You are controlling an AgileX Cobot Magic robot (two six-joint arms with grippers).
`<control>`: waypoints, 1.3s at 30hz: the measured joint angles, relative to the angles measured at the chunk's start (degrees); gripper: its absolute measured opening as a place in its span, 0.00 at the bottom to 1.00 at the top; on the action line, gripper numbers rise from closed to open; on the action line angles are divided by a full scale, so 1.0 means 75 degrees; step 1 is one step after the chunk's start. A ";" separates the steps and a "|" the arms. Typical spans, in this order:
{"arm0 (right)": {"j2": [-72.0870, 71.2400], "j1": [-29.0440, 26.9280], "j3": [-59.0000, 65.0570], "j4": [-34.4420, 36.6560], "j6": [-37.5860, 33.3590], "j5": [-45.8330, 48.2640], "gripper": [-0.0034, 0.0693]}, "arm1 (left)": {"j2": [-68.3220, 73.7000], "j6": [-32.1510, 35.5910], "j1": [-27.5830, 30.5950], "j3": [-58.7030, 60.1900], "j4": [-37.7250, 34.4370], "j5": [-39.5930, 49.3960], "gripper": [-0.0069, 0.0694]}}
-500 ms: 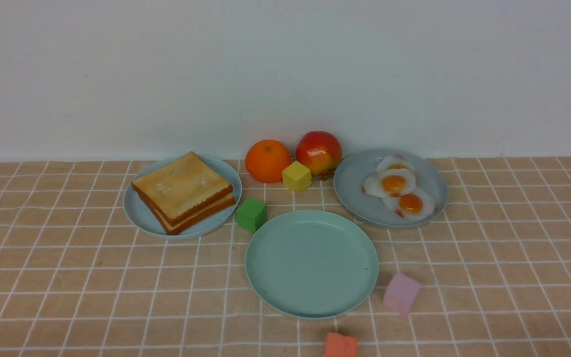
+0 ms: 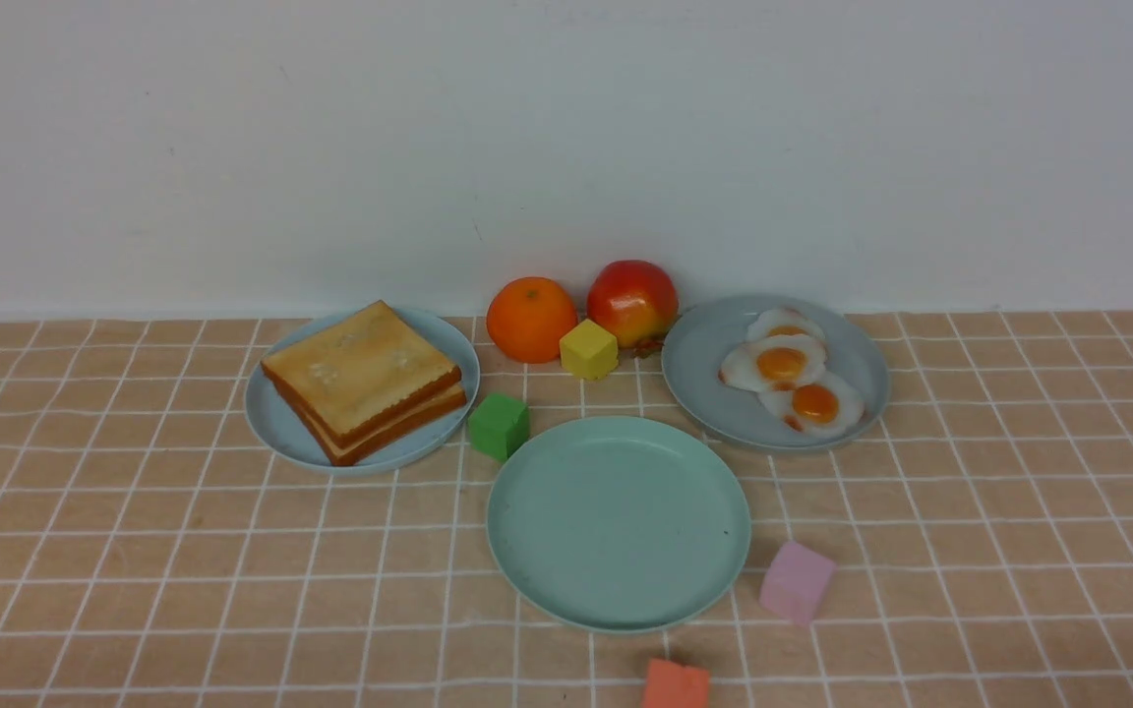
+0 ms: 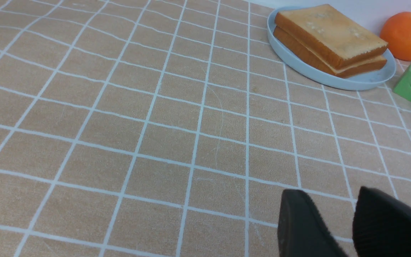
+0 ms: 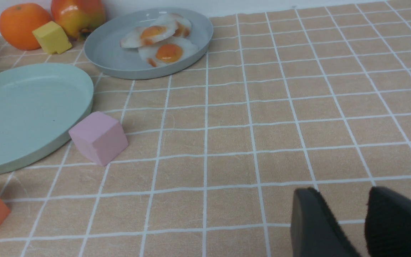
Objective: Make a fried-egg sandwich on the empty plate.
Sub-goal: Use the left arm to grab a slice of bread
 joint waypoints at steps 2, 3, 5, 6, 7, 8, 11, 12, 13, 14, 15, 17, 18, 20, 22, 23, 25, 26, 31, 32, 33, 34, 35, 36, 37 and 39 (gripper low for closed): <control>0.0000 0.0000 0.0000 0.0000 0.0000 0.0000 0.38 | 0.0000 -0.0021 0.0000 0.0000 -0.0047 -0.0228 0.40; 0.0000 0.0000 0.0000 0.0000 0.0000 0.0000 0.38 | 0.0000 -0.0166 0.0002 0.0000 -0.0331 -0.0483 0.40; 0.0000 0.0000 0.0000 0.0000 0.0000 0.0000 0.38 | 0.0000 -0.0471 0.0002 0.0000 -0.0829 -0.0801 0.40; 0.0000 0.0000 0.0000 0.0000 0.0000 0.0000 0.38 | 0.0000 -0.0723 0.0002 0.0000 -0.1245 -0.1015 0.40; 0.0000 0.0000 0.0000 0.0000 0.0000 0.0000 0.38 | 0.0000 -0.1057 0.0002 0.0000 -0.1723 -0.1297 0.40; 0.0000 0.0000 0.0000 0.0000 0.0000 0.0000 0.38 | 0.0000 -0.1253 0.0002 0.0000 -0.2063 -0.1501 0.40; 0.0000 0.0000 0.0000 0.0000 0.0000 0.0000 0.38 | 0.0000 -0.1546 0.0002 0.0000 -0.2667 -0.1962 0.40; 0.0000 0.0000 0.0000 0.0000 0.0000 0.0000 0.38 | 0.0000 -0.1679 0.0002 0.0000 -0.3069 -0.2341 0.40; 0.0000 0.0000 0.0000 0.0000 0.0000 0.0000 0.38 | 0.0000 -0.1714 0.0002 0.0000 -0.3118 -0.2431 0.40; 0.0000 0.0000 0.0000 0.0000 0.0000 0.0000 0.38 | 0.0000 -0.1830 0.0002 0.0000 -0.3527 -0.2706 0.40; 0.0000 0.0000 0.0000 0.0000 0.0000 0.0000 0.38 | 0.0000 -0.1830 0.0002 0.0000 -0.3527 -0.2726 0.40; 0.0000 0.0000 0.0000 0.0000 0.0000 0.0000 0.38 | 0.0000 -0.1889 0.0002 -0.0156 -0.3804 -0.2549 0.40; 0.0000 0.0000 0.0000 0.0000 0.0000 0.0000 0.38 | 0.0000 -0.1889 0.0002 -0.0186 -0.3804 -0.2511 0.39; 0.0000 0.0000 0.0000 0.0000 0.0000 0.0000 0.38 | 0.0101 -0.1525 0.0002 -0.0850 -0.3715 -0.1858 0.32; 0.0000 0.0000 0.0000 0.0000 0.0000 0.0000 0.38 | 0.0313 -0.1181 0.0002 -0.1148 -0.3639 -0.1536 0.28; 0.0000 0.0000 0.0000 0.0000 0.0000 0.0000 0.38 | 0.0674 -0.0656 -0.0035 -0.1600 -0.3593 -0.1205 0.22; 0.0000 0.0000 0.0000 0.0000 0.0000 -0.0017 0.38 | 0.1264 0.0079 -0.0267 -0.2054 -0.3581 -0.0836 0.13; 0.0000 0.0000 0.0000 0.0000 0.0000 -0.0045 0.38 | 0.1522 0.0484 -0.0418 -0.2249 -0.3581 -0.0652 0.10; 0.0000 0.0000 0.0071 0.1205 0.0708 -0.0658 0.38 | 0.3485 0.2163 -0.1459 -0.3541 -0.3448 0.1440 0.07; 0.0000 0.0000 0.0071 0.1783 0.1090 -0.0967 0.38 | 0.4166 0.2429 -0.1670 -0.3886 -0.3375 0.1891 0.07; 0.0000 0.0000 0.0071 0.2249 0.1322 -0.1249 0.38 | 0.4552 0.2620 -0.1762 -0.4067 -0.3340 0.2103 0.07; 0.0000 0.0000 0.0071 0.2588 0.1474 -0.1452 0.38 | 0.5020 0.2787 -0.1842 -0.4275 -0.3309 0.2249 0.07; 0.0000 0.0000 0.0071 0.2738 0.1504 -0.1543 0.38 | 0.5108 0.2787 -0.1855 -0.4315 -0.3304 0.2264 0.07; 0.0000 0.0000 0.0071 0.3263 0.1680 -0.1865 0.38 | 0.5867 0.3055 -0.1903 -0.4635 -0.3279 0.2141 0.07; 0.0000 0.0000 0.0071 0.3380 0.1688 -0.1928 0.38 | 0.5945 0.3055 -0.1910 -0.4667 -0.3279 0.2141 0.07; 0.0000 0.0012 0.0013 0.3812 0.1711 -0.1902 0.38 | 0.6943 0.3282 -0.1919 -0.5083 -0.3225 0.1494 0.07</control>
